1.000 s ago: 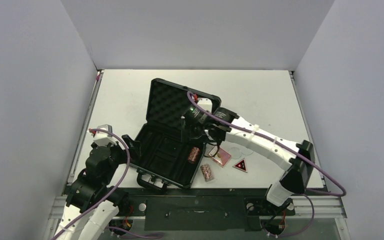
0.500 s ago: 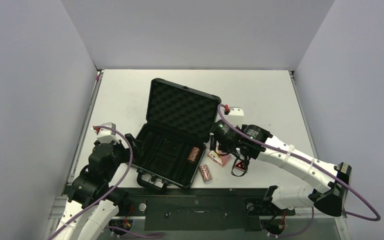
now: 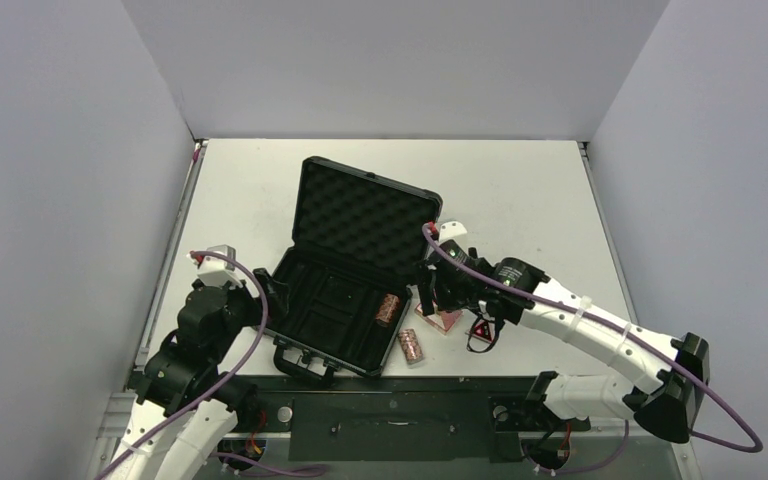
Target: Pack up texas hold em set
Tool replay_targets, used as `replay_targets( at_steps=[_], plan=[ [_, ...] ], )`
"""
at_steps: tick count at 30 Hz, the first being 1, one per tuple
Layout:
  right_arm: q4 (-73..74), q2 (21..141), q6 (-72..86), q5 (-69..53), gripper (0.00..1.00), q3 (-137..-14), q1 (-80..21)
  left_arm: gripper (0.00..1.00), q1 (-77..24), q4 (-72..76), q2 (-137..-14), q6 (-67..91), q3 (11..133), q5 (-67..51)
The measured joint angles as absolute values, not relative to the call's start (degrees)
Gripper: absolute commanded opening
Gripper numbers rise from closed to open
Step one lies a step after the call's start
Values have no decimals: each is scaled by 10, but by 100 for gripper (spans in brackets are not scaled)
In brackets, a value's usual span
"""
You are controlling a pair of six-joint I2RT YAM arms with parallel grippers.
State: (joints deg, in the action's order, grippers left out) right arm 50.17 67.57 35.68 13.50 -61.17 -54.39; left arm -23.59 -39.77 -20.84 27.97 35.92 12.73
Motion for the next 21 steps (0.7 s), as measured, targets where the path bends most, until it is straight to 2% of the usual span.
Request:
replay_targets(
  at_steps=[6,7,8,10,21],
  plan=[
    [510,735,274,79,68,-641,-507,96,-237,-396,-209,277,359,114],
    [519,749,265,72,71,-650,-501,96,-237,-395,-210,277,359,112],
    [530,763,258,70,82,-661,-496,96,-237,-393,-212,276,359,110],
    [553,790,246,65,85,-680,-491,96,-237,-392,-213,275,359,106],
    [622,828,199,46,85,-700,-488,96,-237,-371,-189,265,337,102]
  ],
)
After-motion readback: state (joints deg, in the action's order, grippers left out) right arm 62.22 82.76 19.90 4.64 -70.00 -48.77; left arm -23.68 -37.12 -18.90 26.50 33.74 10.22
